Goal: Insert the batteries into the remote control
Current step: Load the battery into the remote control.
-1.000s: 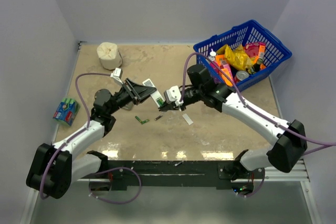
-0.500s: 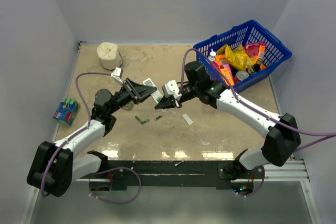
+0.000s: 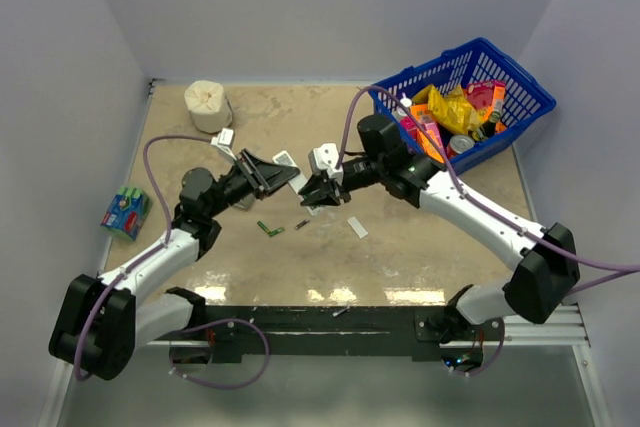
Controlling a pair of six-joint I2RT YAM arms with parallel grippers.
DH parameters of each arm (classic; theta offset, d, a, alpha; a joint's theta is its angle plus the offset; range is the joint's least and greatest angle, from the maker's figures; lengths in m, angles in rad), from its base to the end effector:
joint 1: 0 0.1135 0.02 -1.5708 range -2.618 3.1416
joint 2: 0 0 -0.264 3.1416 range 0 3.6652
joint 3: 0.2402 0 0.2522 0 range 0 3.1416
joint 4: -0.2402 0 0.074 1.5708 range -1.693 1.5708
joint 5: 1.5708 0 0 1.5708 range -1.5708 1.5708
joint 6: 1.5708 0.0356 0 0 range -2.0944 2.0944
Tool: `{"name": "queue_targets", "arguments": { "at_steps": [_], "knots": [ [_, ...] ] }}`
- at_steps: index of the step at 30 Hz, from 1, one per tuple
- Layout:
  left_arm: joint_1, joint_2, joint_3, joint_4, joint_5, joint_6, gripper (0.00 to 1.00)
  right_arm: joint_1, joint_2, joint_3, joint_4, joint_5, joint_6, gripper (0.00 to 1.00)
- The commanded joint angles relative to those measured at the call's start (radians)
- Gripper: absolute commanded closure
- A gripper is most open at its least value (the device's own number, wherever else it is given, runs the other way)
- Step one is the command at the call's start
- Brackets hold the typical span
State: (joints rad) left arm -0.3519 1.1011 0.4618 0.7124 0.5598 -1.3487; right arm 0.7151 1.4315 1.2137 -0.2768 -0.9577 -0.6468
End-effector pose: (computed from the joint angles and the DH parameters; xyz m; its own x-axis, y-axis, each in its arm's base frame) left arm 0.2158 -0.0994 0.2585 -0.7547 -0.6034 -0.2575 0.2407 0.1104 -0.9643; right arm 0.2215 0.2309 0.3357 0.2689 -0.2257 -0.9363 -0.9508 -0.2175 -0.2206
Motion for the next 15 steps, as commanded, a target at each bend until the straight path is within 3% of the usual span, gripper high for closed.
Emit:
{"name": "queue_targets", "arguments": {
  "at_steps": [1, 6, 10, 11, 15],
  "knots": [
    [-0.012, -0.006, 0.032, 0.073, -0.038, 0.011, 1.0, -0.013, -0.049, 0.056, 0.039, 0.06, 0.102, 0.67],
    [-0.002, 0.011, 0.0, 0.114, -0.107, -0.001, 1.0, -0.013, -0.111, 0.067, 0.149, 0.141, 0.336, 0.49],
    [0.002, -0.006, -0.026, 0.153, -0.181, -0.02, 1.0, -0.014, -0.196, 0.018, 0.218, 0.38, 0.571, 0.27],
    [0.002, -0.016, -0.029, 0.156, -0.195, -0.021, 1.0, -0.014, -0.215, 0.003, 0.246, 0.492, 0.699, 0.25],
    [0.002, -0.055, -0.057, 0.196, -0.268, -0.047, 1.0, -0.014, -0.304, -0.081, 0.242, 0.664, 0.988, 0.18]
  ]
}}
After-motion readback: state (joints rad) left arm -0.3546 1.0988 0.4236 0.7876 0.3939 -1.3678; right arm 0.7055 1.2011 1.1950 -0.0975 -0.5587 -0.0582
